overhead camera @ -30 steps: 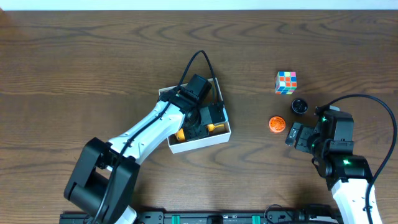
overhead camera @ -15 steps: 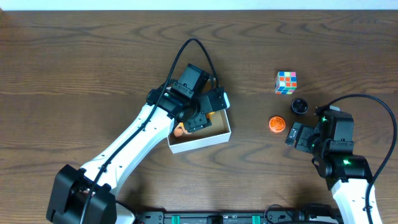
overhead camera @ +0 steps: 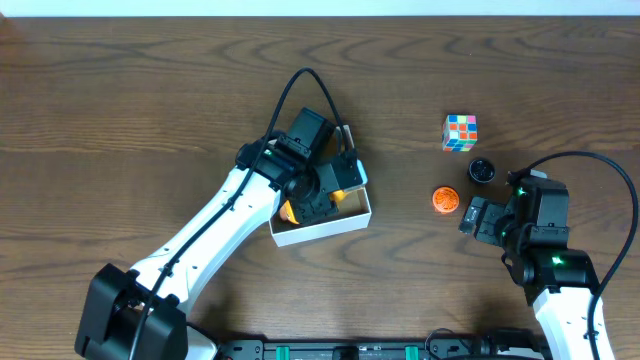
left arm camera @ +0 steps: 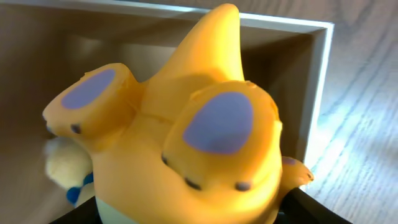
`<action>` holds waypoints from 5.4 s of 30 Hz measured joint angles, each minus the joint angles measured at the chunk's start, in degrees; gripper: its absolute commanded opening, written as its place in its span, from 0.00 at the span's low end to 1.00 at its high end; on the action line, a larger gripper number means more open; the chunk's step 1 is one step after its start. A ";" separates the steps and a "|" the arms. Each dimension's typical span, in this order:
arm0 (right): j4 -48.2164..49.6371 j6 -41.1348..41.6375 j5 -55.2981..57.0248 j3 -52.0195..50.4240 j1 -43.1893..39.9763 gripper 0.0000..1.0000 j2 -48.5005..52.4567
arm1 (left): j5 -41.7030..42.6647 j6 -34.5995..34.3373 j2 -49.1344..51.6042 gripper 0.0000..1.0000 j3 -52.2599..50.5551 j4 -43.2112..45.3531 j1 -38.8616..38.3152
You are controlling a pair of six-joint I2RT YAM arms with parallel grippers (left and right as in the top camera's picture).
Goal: Pack container
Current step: 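Lower the orange toy into the box and release it, then withdraw the left gripper up and away from the box, then reach the right gripper toward the Rubik's cube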
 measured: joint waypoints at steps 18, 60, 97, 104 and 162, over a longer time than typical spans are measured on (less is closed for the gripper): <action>0.00 -0.85 0.37 0.00 0.00 0.99 0.00 | 4.02 -0.20 5.81 0.98 -1.01 -2.03 0.00; -0.07 -1.64 0.59 0.00 0.00 0.99 0.00 | -4.85 -6.49 11.06 0.85 2.34 4.87 0.37; 0.76 -1.64 0.98 0.00 0.00 0.99 0.00 | -17.31 -54.97 -1.97 0.12 4.90 -5.81 25.44; 1.66 -1.64 0.98 0.00 0.00 0.99 0.00 | -17.00 -63.76 -1.66 0.06 3.26 -9.22 26.29; -26.43 2.14 1.84 22.27 0.00 0.99 6.51 | -9.79 -58.27 -9.66 0.60 4.42 -8.39 31.23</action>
